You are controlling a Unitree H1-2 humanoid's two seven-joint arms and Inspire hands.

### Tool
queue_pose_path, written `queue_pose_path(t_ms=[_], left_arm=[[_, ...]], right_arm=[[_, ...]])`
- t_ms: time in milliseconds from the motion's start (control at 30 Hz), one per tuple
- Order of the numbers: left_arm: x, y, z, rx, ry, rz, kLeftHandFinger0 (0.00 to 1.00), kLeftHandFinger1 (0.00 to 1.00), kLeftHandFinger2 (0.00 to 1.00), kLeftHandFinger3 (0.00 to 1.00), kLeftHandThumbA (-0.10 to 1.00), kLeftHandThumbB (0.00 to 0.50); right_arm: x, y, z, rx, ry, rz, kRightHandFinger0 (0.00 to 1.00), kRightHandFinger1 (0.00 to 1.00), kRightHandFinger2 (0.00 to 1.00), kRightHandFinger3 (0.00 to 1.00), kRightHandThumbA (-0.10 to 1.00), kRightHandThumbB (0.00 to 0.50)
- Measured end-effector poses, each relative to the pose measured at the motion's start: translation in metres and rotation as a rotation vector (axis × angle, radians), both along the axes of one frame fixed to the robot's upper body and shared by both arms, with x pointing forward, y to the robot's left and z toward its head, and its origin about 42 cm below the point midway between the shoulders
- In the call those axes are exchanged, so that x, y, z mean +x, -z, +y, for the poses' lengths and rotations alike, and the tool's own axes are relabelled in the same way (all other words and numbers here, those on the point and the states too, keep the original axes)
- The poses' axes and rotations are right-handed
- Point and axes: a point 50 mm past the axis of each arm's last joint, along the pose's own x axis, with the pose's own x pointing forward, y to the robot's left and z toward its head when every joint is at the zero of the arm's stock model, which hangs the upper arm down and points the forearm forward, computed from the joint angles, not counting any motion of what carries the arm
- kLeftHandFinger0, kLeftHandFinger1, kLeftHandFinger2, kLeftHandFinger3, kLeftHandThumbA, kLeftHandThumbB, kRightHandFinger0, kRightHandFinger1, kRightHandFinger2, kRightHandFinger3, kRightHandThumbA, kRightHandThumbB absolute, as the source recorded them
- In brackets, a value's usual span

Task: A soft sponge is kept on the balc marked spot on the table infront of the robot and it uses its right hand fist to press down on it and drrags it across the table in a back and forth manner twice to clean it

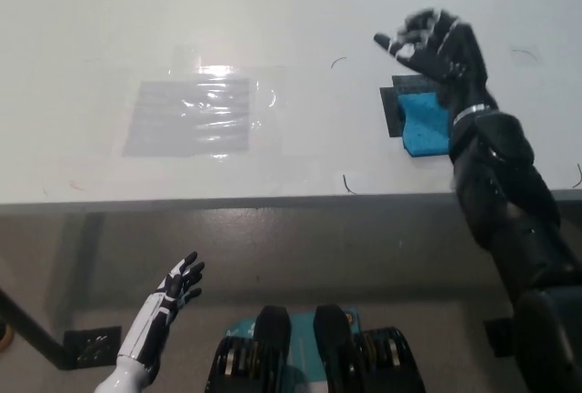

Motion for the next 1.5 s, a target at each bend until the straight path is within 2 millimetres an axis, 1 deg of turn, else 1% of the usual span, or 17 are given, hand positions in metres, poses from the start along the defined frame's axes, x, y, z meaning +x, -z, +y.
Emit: queue_pose_path(t_ms=[133,267,367,500,600,667,767,833,867,933,1000,1133,1200,1267,1367,1433,1500], left_arm=[[-0.001,0.001,0.000,0.000,-0.001,0.004,1.00,1.00,1.00,1.00,1.00,0.500],[-0.003,0.002,0.000,0.000,-0.001,0.009,1.00,1.00,1.00,1.00,1.00,0.500],[-0.003,0.003,0.000,0.000,-0.001,0.010,1.00,1.00,1.00,1.00,1.00,0.500],[-0.003,0.003,0.000,0.000,-0.001,0.011,1.00,1.00,1.00,1.00,1.00,0.500],[-0.003,0.003,0.000,0.000,-0.001,0.011,1.00,1.00,1.00,1.00,1.00,0.500],[-0.003,0.003,0.000,0.000,-0.001,0.012,1.00,1.00,1.00,1.00,1.00,0.500],[-0.003,0.003,0.000,0.000,0.000,0.012,1.00,1.00,1.00,1.00,1.00,0.500],[-0.003,0.003,0.000,0.000,-0.001,0.012,1.00,1.00,1.00,1.00,1.00,0.500],[-0.003,0.003,0.000,0.000,-0.001,0.012,1.00,1.00,1.00,1.00,1.00,0.500],[-0.003,0.003,0.000,0.000,0.000,0.012,1.00,1.00,1.00,1.00,1.00,0.500],[-0.003,0.003,0.000,0.001,0.000,0.012,1.00,1.00,1.00,1.00,1.00,0.500],[-0.003,0.003,0.000,0.001,0.000,0.012,1.00,1.00,1.00,1.00,1.00,0.500],[-0.002,0.003,0.001,0.002,0.000,0.011,1.00,1.00,1.00,1.00,1.00,0.500],[-0.001,0.001,0.004,0.010,-0.001,0.008,1.00,1.00,1.00,1.00,1.00,0.500],[0.000,0.000,0.009,0.022,-0.001,0.004,1.00,1.00,1.00,1.00,1.00,0.500],[0.002,-0.002,0.010,0.026,0.000,-0.002,1.00,1.00,1.00,1.00,1.00,0.500],[0.003,-0.003,0.011,0.028,0.001,-0.007,1.00,1.00,1.00,1.00,1.00,0.500]], right_arm=[[-0.008,-0.015,-0.005,0.005,-0.001,-0.088,1.00,1.00,1.00,1.00,1.00,0.469],[-0.021,-0.019,-0.013,0.012,0.007,-0.142,1.00,1.00,1.00,1.00,1.00,0.481],[-0.031,-0.019,-0.021,0.012,0.015,-0.171,1.00,1.00,1.00,1.00,1.00,0.470],[-0.050,-0.015,-0.030,0.008,0.027,-0.201,1.00,1.00,1.00,1.00,1.00,0.500],[-0.067,-0.006,-0.037,0.002,0.034,-0.214,1.00,1.00,1.00,1.00,1.00,0.500],[-0.081,0.002,-0.040,-0.004,0.037,-0.218,1.00,1.00,1.00,1.00,1.00,0.499],[-0.108,0.021,-0.044,-0.015,0.040,-0.208,1.00,1.00,1.00,1.00,1.00,0.446],[-0.125,0.032,-0.045,-0.022,0.038,-0.205,1.00,1.00,1.00,1.00,1.00,0.431],[-0.132,0.038,-0.045,-0.024,0.037,-0.197,1.00,1.00,1.00,1.00,1.00,0.444],[-0.162,0.054,-0.045,-0.036,0.027,-0.188,1.00,1.00,1.00,1.00,1.00,0.424],[-0.187,0.067,-0.044,-0.049,0.016,-0.176,1.00,1.00,1.00,1.00,1.00,0.461],[-0.239,0.084,-0.039,-0.070,-0.016,-0.154,1.00,1.00,1.00,1.00,1.00,0.401],[-0.270,0.092,-0.033,-0.076,-0.047,-0.146,1.00,1.00,1.00,1.00,1.00,0.402],[-0.301,0.103,-0.024,-0.075,-0.085,-0.137,1.00,1.00,1.00,1.00,1.00,0.340],[-0.315,0.133,-0.020,-0.086,-0.110,-0.065,1.00,1.00,1.00,1.00,1.00,0.293],[-0.314,0.154,-0.021,-0.097,-0.113,-0.007,1.00,1.00,1.00,1.00,1.00,0.266],[-0.311,0.175,-0.023,-0.112,-0.117,0.052,1.00,1.00,1.00,1.00,1.00,0.269]])
